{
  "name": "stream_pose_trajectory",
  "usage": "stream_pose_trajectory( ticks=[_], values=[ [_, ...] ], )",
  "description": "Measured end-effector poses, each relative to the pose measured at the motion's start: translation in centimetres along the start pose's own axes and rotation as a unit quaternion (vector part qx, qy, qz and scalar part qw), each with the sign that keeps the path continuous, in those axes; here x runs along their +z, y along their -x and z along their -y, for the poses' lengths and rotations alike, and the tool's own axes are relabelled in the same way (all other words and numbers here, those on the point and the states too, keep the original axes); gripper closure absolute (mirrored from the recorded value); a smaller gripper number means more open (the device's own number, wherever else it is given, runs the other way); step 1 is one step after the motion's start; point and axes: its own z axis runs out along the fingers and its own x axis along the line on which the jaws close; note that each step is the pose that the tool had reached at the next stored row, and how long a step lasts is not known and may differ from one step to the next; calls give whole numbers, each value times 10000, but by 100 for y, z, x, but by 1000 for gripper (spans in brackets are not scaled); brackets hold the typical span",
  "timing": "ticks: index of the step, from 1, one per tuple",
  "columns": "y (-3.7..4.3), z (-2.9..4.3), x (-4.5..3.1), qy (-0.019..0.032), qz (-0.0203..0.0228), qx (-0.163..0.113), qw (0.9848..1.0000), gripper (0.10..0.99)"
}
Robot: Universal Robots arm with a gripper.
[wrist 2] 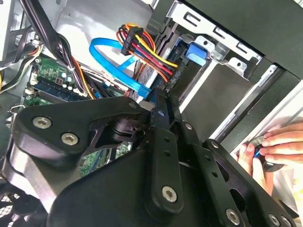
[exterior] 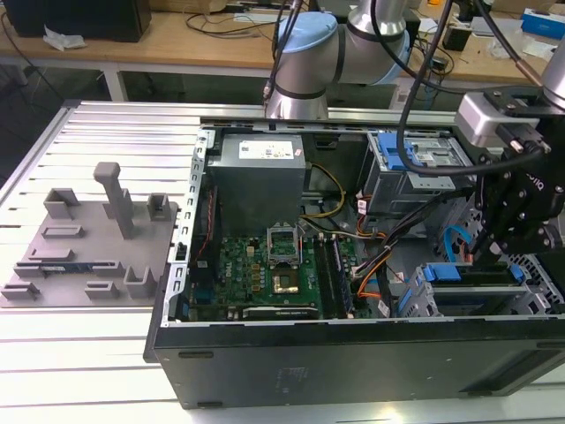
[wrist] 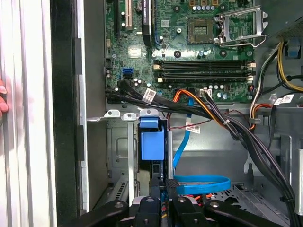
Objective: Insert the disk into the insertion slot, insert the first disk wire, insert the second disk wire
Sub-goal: 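Insert the second disk wire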
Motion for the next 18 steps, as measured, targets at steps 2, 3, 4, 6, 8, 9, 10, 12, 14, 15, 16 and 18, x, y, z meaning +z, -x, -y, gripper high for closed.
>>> stream_pose_trajectory(
  ticks=[2,3,4,6,8,9,10,12,14,15,16,18],
  values=[
    [0,3,4,0,-1,1,10000,925],
    [0,6,8,0,-1,1,10000,925],
    [1,8,10,0,0,1,10000,925],
    [1,12,16,0,0,3,10000,925],
    [2,15,21,0,0,3,10000,925],
    [2,17,25,0,0,3,10000,925],
    [2,18,27,0,0,3,10000,925],
    [2,22,36,0,0,3,10000,925],
    [3,24,44,0,-1,3,10000,925],
    [3,24,50,0,0,3,10000,925],
    [3,25,54,0,0,3,10000,925],
    [4,25,63,0,0,3,10000,925]
  ],
)
